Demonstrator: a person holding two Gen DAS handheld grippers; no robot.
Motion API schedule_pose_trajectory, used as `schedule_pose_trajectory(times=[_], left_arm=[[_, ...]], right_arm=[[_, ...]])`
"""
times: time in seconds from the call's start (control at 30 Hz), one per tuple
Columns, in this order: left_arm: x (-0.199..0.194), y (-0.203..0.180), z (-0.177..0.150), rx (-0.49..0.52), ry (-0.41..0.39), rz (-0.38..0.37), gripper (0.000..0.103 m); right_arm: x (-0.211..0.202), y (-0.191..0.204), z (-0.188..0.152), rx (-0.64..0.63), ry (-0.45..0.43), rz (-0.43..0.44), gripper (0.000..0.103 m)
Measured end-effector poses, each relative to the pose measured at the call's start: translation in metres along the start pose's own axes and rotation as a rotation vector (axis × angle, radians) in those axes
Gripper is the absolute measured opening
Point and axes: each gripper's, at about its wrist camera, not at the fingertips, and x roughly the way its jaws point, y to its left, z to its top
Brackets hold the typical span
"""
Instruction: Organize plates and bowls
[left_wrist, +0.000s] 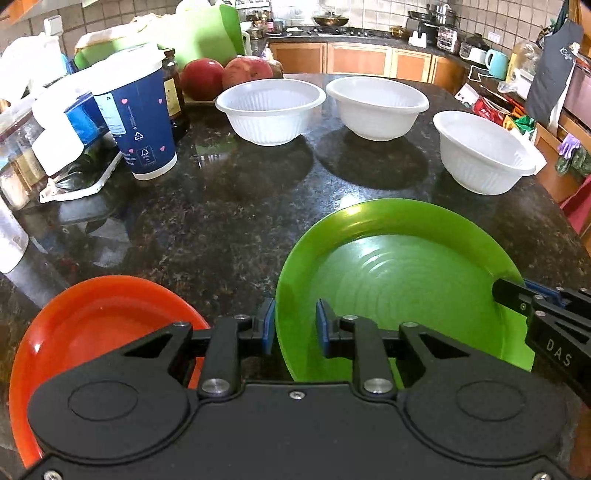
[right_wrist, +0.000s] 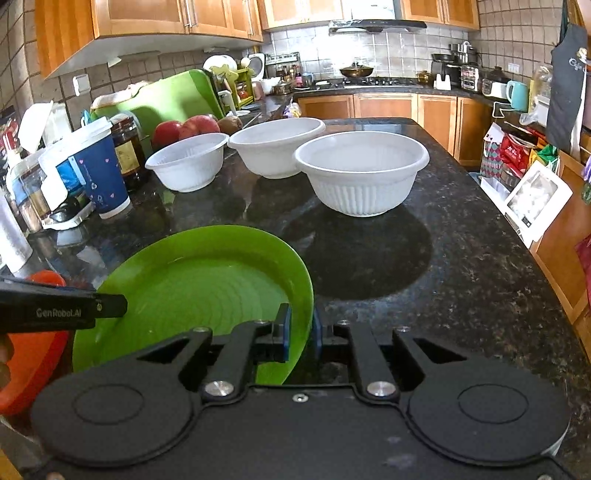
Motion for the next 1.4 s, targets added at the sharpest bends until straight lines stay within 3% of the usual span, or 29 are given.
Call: schedule_pose_trajectory(times=[0.17,0.47,0.83,1.07,1.4], left_arm=[[-0.003,0.002,-0.001,-0.031,0.011,0.000,0.019],[-0.031,0.019,0.008,-0.064,-0.019,-0.019,0.019],[-0.076,0.087,-0.005,-0.128,-0.068,0.046,0.019],[-0.089,0.129,-0.028,-0.138,-0.056,0.107,0.020],[-0.084,0.166,-0.051,-0.128,-0.067,0.112,0.020]], right_arm=[[-0.003,-0.003,0.000,0.014,-0.002,-0.014,0.014],[-0.029,0.017,0.014,-0.009,-0.068,-0.013,0.014],[-0.062,0.088,0.018,-0.071,-0.131,0.115,0.013],[-0.062,0.136,0.005,-0.111,-0.101,0.178,0.013],[-0.050,0.179,-0.024,-0.135,-0.038,0.149,0.013]])
